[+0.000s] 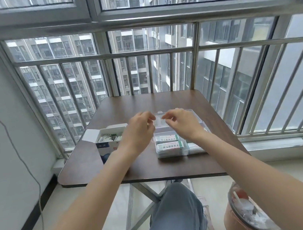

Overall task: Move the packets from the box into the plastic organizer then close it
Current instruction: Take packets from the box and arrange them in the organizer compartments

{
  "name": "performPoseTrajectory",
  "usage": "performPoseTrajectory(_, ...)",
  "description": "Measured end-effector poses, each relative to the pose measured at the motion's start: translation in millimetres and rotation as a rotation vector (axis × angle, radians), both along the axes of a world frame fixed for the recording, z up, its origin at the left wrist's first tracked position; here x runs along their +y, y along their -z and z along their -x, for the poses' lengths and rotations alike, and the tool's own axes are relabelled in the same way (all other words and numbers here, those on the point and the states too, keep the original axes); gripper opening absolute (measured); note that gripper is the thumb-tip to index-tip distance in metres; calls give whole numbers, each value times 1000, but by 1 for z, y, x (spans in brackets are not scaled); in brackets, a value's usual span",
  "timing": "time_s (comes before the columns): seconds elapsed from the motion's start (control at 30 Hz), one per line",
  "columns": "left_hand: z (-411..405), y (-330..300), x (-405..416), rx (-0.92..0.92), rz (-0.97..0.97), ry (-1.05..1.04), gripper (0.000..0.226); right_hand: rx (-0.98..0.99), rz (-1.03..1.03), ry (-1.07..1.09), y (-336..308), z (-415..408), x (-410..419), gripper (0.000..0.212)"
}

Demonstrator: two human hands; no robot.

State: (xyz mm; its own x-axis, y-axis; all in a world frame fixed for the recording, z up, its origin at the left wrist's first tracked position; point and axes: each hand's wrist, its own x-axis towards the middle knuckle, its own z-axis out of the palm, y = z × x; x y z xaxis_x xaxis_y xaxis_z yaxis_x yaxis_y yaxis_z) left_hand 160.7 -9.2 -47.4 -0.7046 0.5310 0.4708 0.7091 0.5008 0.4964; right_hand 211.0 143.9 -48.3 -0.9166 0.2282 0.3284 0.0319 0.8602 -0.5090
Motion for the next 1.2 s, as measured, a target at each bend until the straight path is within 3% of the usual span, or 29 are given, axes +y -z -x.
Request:
performPoseTrajectory(0.1,20,-5,-35,32,56,-100,36,10,-76,-140,-10,6,-27,28)
performPoseTrajectory(0.27,52,-1,-83,-149,623,-179,78,-141,-206,-280,-12,26,-68,40)
performPoseTrajectory(0.33,60,3,-93,-221,746,-163,89,-184,-218,-291,-9,32,-76,38)
performPoseTrajectory(0.4,62,7,-99,-221,734,-143,93,-200,-200,-279,-5,36,-81,35)
performPoseTrajectory(0.57,50,16,-113,-52,472,-73,86,-74,-163,-231,4,30,-89,27)
performPoseTrajectory(0.8,25,26,-122,199,383,-109,79,118,-413,-335,2,13,-101,17)
performPoseTrajectory(1.03,15,35,-124,180,284,-111,73,56,-756,-378,5,22,-120,22)
performPoseTrajectory(1.2,17,32,-124,138,307,-97,71,35,-813,-391,5,29,-128,21)
